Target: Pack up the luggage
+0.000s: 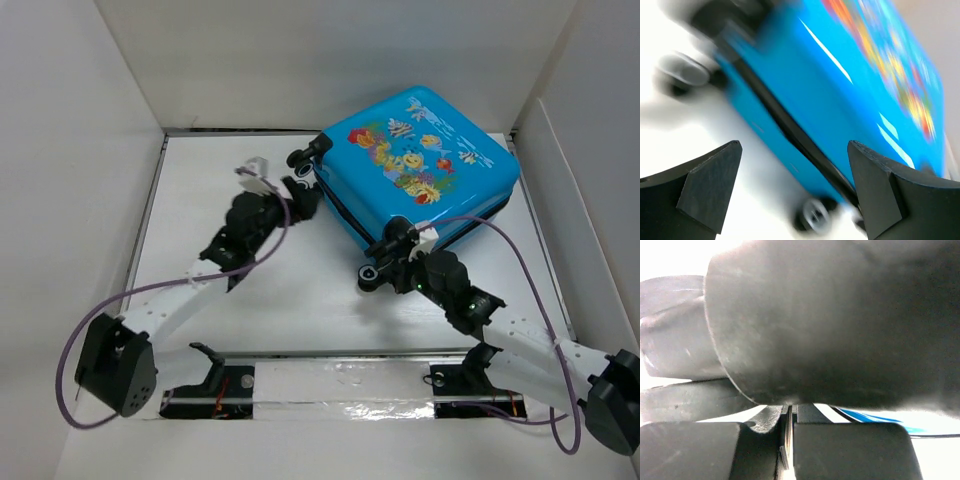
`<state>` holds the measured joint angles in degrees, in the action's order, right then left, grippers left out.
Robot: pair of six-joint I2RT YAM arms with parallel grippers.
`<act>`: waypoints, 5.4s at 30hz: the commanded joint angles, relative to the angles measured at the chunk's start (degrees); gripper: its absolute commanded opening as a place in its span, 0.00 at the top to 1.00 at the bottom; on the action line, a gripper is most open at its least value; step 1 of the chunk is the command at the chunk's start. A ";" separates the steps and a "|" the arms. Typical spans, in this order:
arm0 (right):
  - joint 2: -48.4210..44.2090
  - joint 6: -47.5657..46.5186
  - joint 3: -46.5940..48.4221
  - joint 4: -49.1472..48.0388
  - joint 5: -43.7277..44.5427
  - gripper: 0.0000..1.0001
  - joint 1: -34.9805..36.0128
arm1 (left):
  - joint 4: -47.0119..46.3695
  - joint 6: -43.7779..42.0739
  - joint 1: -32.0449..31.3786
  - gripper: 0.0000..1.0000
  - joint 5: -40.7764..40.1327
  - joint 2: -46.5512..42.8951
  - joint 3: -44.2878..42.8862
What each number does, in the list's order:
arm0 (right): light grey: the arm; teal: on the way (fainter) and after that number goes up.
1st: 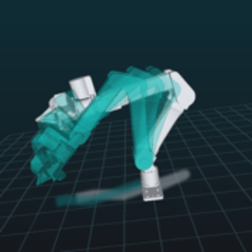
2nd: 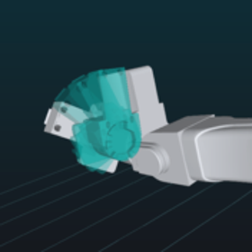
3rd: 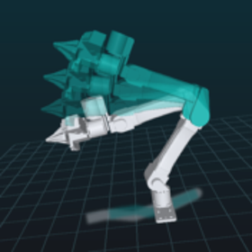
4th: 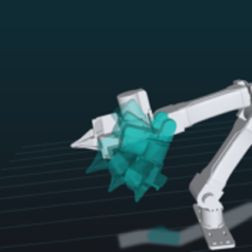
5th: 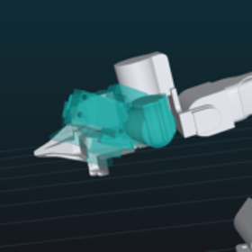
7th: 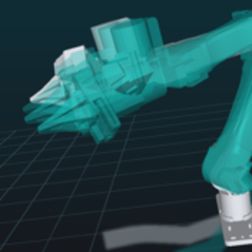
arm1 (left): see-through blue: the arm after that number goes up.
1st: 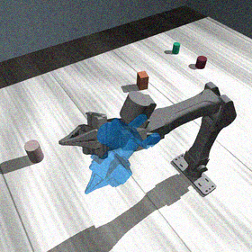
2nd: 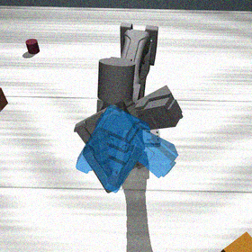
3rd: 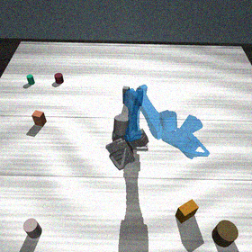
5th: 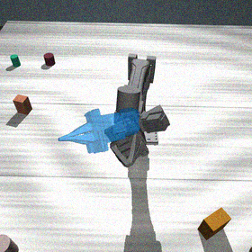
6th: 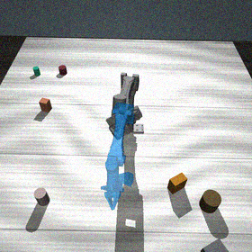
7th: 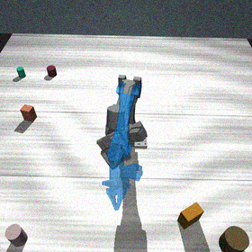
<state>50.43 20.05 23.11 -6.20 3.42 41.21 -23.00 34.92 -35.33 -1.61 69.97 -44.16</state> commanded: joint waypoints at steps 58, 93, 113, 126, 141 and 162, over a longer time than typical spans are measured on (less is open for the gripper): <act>-3.95 -5.37 10.19 -2.07 -23.98 1.00 -24.06 | -24.55 -13.11 13.38 1.00 11.56 12.56 1.26; -18.88 -4.58 4.13 11.91 -35.50 1.00 -38.84 | 34.39 -48.61 6.42 0.01 13.90 28.53 -47.14; -20.03 -4.32 3.08 11.29 -36.29 1.00 -38.84 | 37.43 -48.46 6.42 0.63 17.08 41.91 -53.66; -13.89 -1.16 3.60 2.43 -36.11 1.00 -38.84 | 0.53 -28.35 12.56 1.00 9.71 23.21 -20.13; 6.70 3.84 6.03 -21.03 -21.47 1.00 -20.45 | -12.95 -7.15 -3.33 1.00 3.80 -9.14 20.08; 33.67 4.91 12.02 -42.23 4.42 1.00 17.67 | -12.87 2.26 -7.56 1.00 23.84 2.88 -8.92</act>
<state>83.18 25.85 29.36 -45.39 23.05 53.76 -19.73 43.83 -39.70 11.53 74.87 -43.77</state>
